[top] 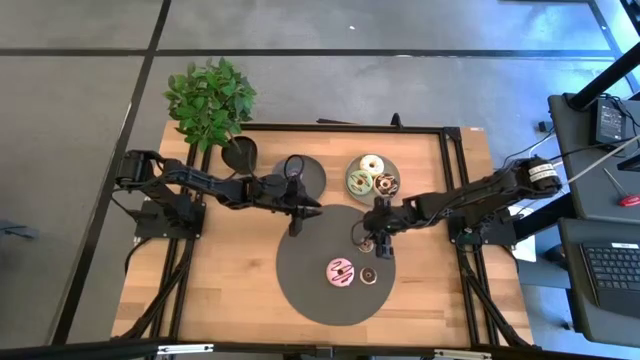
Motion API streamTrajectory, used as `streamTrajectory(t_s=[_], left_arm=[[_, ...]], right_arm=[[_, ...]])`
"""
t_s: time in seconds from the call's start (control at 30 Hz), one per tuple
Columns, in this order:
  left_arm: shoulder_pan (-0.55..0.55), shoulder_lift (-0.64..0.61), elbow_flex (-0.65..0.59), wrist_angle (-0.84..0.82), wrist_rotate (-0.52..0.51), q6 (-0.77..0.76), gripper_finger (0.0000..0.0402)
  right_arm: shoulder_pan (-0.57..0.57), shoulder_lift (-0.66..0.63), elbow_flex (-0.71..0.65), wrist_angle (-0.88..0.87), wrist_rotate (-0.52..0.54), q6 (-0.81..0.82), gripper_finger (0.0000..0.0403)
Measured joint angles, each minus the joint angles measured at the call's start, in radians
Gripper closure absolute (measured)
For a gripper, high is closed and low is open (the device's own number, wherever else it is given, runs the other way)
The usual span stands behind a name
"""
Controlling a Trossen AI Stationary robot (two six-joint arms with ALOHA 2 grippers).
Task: Pick & Place donuts
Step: Put the small light brown donut on the dark gray plate
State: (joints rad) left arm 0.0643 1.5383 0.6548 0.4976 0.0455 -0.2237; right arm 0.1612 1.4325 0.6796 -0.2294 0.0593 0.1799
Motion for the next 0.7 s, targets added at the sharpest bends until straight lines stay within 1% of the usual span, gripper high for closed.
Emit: streamTrajectory(t_s=[0.17,0.27,0.43,0.53,0.7], left_arm=[[0.000,0.000,0.000,-0.001,0.000,0.002,0.0286],[0.000,0.000,0.000,-0.001,0.000,0.002,0.0286],[0.000,0.000,0.000,-0.002,0.000,0.002,0.0289],[0.000,0.000,0.000,-0.003,0.000,0.002,0.0289],[0.000,0.000,0.000,-0.005,0.000,0.002,0.0286]], right_arm=[[0.000,0.068,-0.001,0.008,-0.034,-0.002,0.0253],[0.000,0.106,-0.001,0.021,-0.036,-0.001,0.0253],[0.000,0.133,-0.001,0.038,-0.037,0.026,0.0260],[0.000,0.123,-0.001,0.036,-0.037,0.027,0.0285],[0.000,0.096,0.034,0.034,-0.034,0.018,0.0353]])
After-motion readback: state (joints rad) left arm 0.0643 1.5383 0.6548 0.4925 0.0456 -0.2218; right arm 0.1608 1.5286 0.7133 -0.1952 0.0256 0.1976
